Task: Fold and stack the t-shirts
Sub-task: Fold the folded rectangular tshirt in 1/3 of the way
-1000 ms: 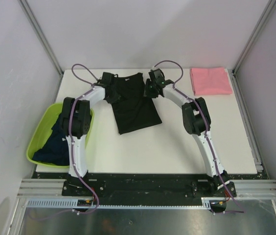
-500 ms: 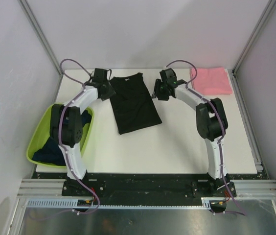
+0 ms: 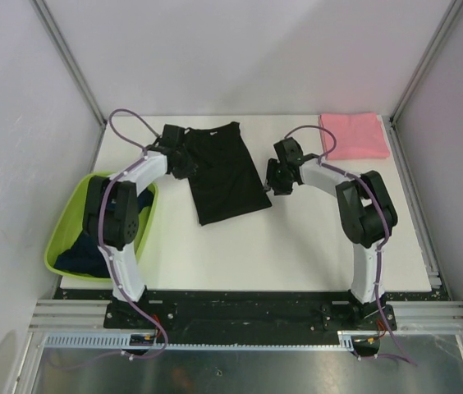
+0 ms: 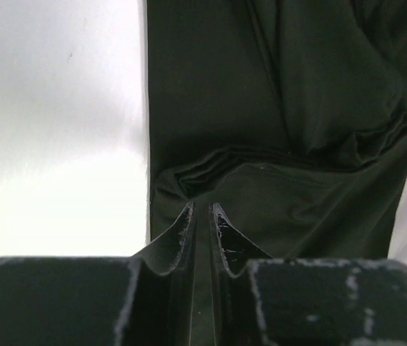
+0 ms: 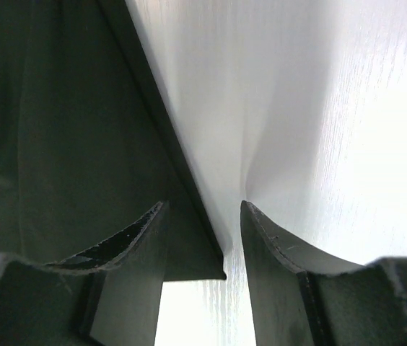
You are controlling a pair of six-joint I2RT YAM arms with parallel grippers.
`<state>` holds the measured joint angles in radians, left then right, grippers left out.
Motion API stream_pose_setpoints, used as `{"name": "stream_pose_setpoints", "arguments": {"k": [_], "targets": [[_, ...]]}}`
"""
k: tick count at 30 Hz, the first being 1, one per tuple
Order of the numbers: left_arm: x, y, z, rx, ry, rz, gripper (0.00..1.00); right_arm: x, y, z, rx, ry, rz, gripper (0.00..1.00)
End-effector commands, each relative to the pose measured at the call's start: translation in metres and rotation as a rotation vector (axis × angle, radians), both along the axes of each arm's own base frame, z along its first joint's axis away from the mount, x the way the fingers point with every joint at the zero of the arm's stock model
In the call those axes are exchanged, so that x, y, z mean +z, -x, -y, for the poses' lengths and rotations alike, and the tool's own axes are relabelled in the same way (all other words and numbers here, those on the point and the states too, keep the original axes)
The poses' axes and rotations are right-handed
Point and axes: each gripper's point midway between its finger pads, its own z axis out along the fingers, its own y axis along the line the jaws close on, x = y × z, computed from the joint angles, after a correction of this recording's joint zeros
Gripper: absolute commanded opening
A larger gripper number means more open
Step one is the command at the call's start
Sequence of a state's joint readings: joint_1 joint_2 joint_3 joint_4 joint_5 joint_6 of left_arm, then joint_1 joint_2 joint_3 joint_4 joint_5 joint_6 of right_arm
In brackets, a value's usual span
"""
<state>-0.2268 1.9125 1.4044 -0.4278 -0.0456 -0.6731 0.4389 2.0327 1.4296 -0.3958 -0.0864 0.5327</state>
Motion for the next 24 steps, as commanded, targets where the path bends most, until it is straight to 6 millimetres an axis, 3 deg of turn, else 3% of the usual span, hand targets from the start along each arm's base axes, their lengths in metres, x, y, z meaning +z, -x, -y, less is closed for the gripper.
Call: {"name": "stream_pose_setpoints", "arguments": {"k": [1,10,24], "targets": [[-0.012,-0.009,0.009,-0.025,0.011,-0.011,0.14,0.014,0.009,-0.005,0.027,-0.004,0.033,0.49],[-0.035,-0.02,-0.002,0.013,-0.019,-0.044,0.12,0.0,0.03,-0.002,0.043,0.023,-0.011,0.49],[-0.039,-0.038,-0.02,0.059,-0.086,-0.024,0.13,-0.008,0.055,0.003,0.053,0.027,-0.045,0.46]]}}
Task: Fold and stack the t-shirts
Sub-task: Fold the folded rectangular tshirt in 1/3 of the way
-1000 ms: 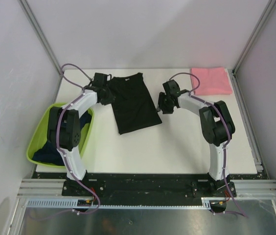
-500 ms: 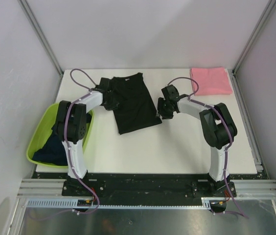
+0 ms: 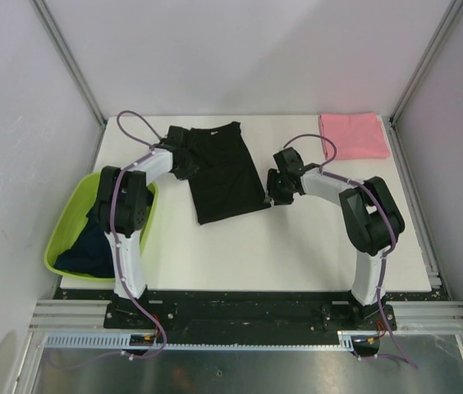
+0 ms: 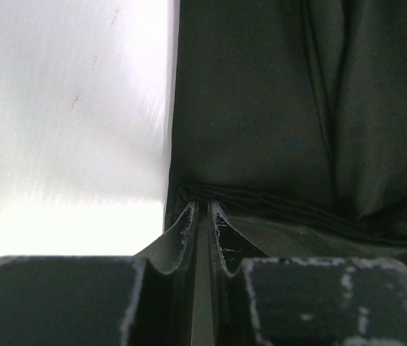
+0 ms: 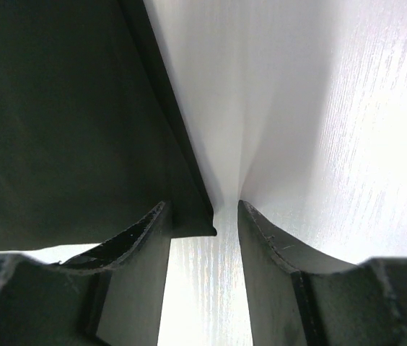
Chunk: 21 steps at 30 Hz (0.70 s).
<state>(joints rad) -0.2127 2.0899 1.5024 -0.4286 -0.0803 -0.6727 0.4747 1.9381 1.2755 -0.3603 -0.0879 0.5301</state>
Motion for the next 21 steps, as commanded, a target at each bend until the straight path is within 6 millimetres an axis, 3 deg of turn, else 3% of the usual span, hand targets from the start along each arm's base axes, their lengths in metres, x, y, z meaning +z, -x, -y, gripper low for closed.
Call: {"name": "stream_pose_setpoints", "arguments": {"k": [1,5,8,12,16,21], "targets": [[0.009,-0.017,-0.012,0.024,-0.043,0.047,0.13,-0.003,0.017,0.003,0.015,0.016,-0.027,0.46],[0.009,-0.017,-0.013,0.025,-0.046,0.048,0.13,-0.01,0.021,0.004,0.004,0.008,-0.043,0.42],[0.01,-0.018,-0.015,0.024,-0.041,0.049,0.13,-0.014,0.022,0.002,0.003,-0.002,-0.053,0.3],[0.011,-0.02,-0.016,0.024,-0.038,0.052,0.13,-0.018,0.024,0.0,0.001,-0.012,-0.063,0.21],[0.01,-0.021,-0.016,0.023,-0.037,0.049,0.13,-0.019,0.028,0.003,-0.01,-0.006,-0.068,0.04],[0.011,-0.025,-0.014,0.008,-0.03,0.055,0.13,-0.018,0.041,0.009,-0.016,-0.002,-0.074,0.0]]}}
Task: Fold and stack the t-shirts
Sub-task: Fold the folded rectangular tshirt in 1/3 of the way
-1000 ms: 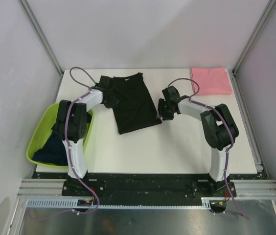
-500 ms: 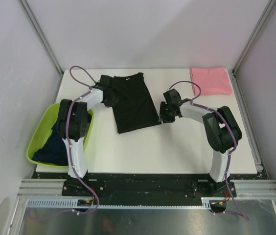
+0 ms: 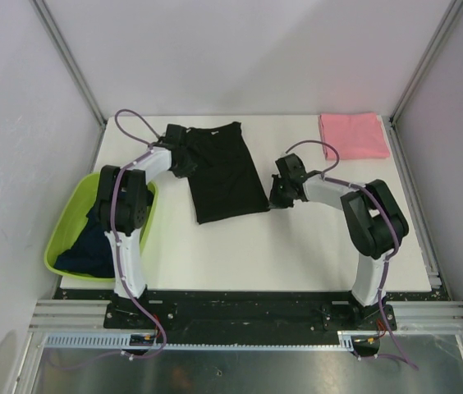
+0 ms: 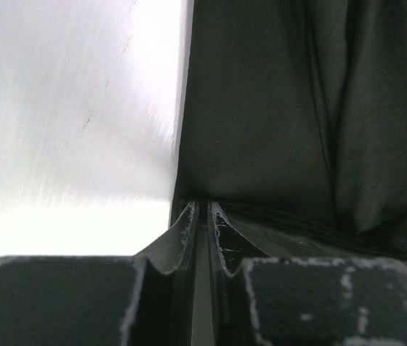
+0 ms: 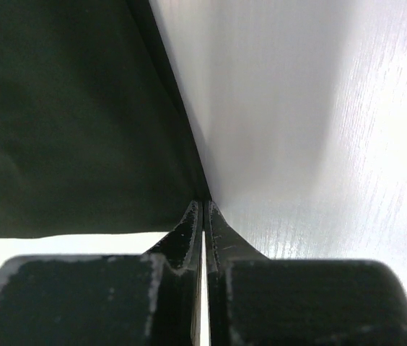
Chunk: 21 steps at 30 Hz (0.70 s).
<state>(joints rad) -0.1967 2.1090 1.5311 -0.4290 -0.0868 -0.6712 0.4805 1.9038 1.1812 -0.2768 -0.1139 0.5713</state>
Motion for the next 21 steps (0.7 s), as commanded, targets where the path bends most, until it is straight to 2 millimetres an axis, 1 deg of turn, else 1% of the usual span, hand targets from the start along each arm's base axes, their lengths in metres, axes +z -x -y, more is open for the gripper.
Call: {"name": "stream_pose_setpoints", "arguments": {"k": [1,3,5,8,10,11,13,15,17,21], "targets": [[0.013,-0.018,-0.006,-0.017,-0.022,0.049,0.13,-0.012,0.032,0.012,0.004,0.045,-0.074,0.0],[0.016,-0.019,-0.002,-0.034,-0.01,0.057,0.16,-0.012,0.036,0.009,0.011,0.045,-0.075,0.0],[0.024,-0.019,0.001,-0.053,0.006,0.069,0.22,-0.014,0.039,0.007,0.014,0.045,-0.08,0.0],[0.048,-0.017,0.006,-0.079,0.03,0.11,0.34,-0.016,0.041,0.004,0.011,0.04,-0.084,0.0],[0.064,-0.006,0.006,-0.084,0.047,0.129,0.42,-0.014,0.041,0.004,0.006,0.037,-0.081,0.0],[0.071,0.003,0.006,-0.079,0.055,0.133,0.44,-0.014,0.042,0.003,0.006,0.036,-0.079,0.0],[0.079,0.029,0.008,-0.08,0.095,0.127,0.45,-0.012,0.045,0.001,0.005,0.033,-0.078,0.0],[0.077,0.059,0.008,-0.074,0.115,0.1,0.44,-0.011,0.049,-0.002,0.005,0.032,-0.076,0.0],[0.069,0.092,0.004,-0.067,0.12,0.069,0.41,-0.011,0.053,-0.004,0.003,0.036,-0.075,0.0],[0.057,0.146,0.008,-0.101,0.131,0.031,0.37,-0.012,0.065,-0.008,-0.003,0.036,-0.081,0.0]]}}
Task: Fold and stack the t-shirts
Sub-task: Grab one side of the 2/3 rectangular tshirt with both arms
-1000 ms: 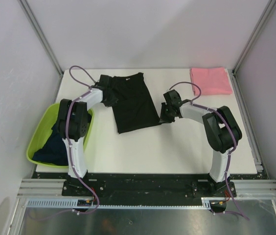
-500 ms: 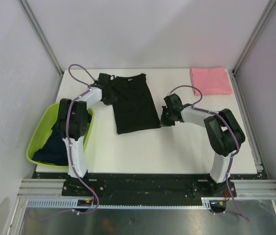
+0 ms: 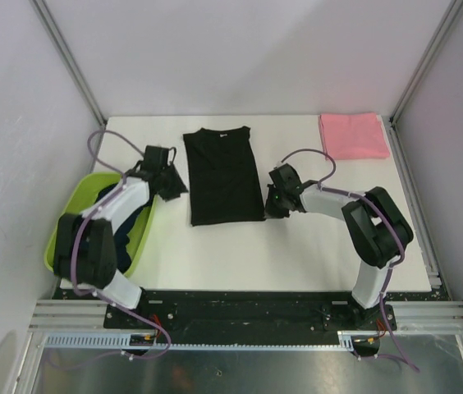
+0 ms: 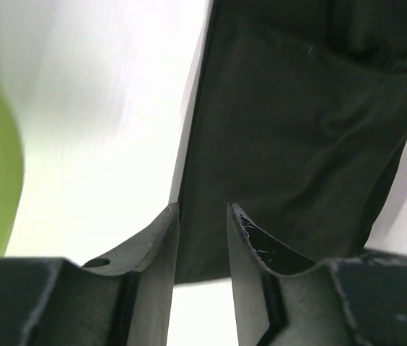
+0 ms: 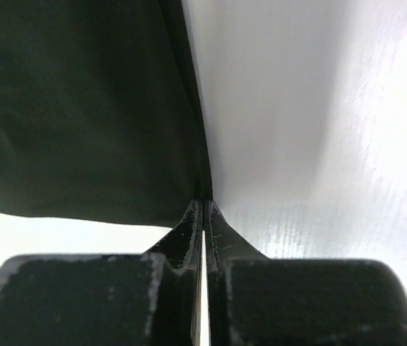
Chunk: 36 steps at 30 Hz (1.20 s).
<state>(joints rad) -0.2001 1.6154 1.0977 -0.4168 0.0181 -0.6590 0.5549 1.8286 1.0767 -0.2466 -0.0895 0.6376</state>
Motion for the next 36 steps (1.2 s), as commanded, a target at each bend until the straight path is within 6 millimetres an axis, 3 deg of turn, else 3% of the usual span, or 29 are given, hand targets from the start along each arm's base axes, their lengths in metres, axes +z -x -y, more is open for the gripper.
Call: {"name": "stream_pose_setpoints", "arguments": {"k": [1,5,9,36], "targets": [[-0.007,0.052,0.011,-0.037,0.043,-0.033,0.36,-0.012,0.033,0.005,-0.012,0.049,-0.07,0.0],[-0.017,0.088,0.013,-0.041,0.061,-0.056,0.35,-0.014,0.046,0.005,-0.027,0.056,-0.076,0.0],[-0.025,0.104,0.018,-0.059,0.077,-0.076,0.35,-0.019,0.058,0.002,-0.027,0.062,-0.08,0.0],[-0.068,0.101,0.013,0.007,0.042,-0.114,0.33,-0.025,0.07,0.013,-0.018,0.081,-0.084,0.0]]}}
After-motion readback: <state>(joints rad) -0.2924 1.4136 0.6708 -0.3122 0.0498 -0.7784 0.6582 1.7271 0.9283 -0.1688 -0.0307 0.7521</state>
